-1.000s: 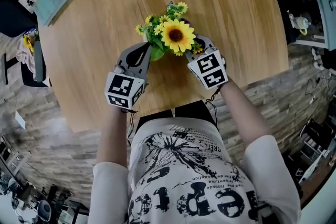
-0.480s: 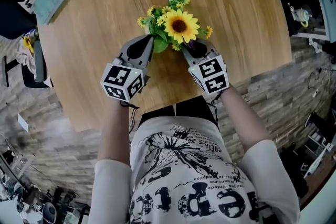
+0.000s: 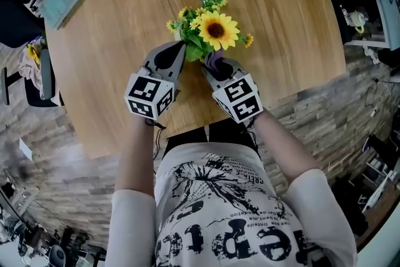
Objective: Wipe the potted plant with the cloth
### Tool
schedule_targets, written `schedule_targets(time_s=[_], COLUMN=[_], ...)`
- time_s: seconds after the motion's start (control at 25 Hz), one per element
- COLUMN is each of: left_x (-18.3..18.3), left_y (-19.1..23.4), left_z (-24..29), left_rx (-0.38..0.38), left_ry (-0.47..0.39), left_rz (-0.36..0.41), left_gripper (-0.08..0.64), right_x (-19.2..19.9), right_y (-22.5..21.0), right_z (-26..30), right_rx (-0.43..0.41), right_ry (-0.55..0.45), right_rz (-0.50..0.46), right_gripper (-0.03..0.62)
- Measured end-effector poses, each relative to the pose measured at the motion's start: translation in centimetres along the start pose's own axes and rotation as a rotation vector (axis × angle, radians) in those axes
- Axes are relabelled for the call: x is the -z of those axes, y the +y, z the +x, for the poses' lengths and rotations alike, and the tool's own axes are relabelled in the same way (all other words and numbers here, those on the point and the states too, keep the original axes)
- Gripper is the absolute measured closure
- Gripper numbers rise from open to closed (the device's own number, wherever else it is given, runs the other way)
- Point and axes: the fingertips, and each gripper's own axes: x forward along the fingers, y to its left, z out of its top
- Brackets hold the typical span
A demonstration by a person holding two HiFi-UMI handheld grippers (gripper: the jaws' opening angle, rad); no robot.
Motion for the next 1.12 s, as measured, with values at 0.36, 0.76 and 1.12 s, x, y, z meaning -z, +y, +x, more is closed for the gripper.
schedule_targets(time_s=[0.36,0.76,1.12], left_x=[0.0,0.0,0.1], left_y=[0.1,0.1,0.1], left_z=[-0.1,0.0,0.1], left_rx=[0.04,0.028,-0.027], left_ry=[-0.028,0.001,0.01], left_rz=[-0.072,-0.034,-0.002], left_gripper=[0.557,0.557,0.557], right_x=[-0.8,-1.1,0.6], right_y=[2.9,5.8,1.1], right_z=[1.5,1.0,-3.5], right_rx=[-0.064,-0.181,-0.027], right_ry=[0.002,0.047,0.095], right_rz=[-0.015,-0.014,0.062], right_gripper=[0.514,0.517,0.517])
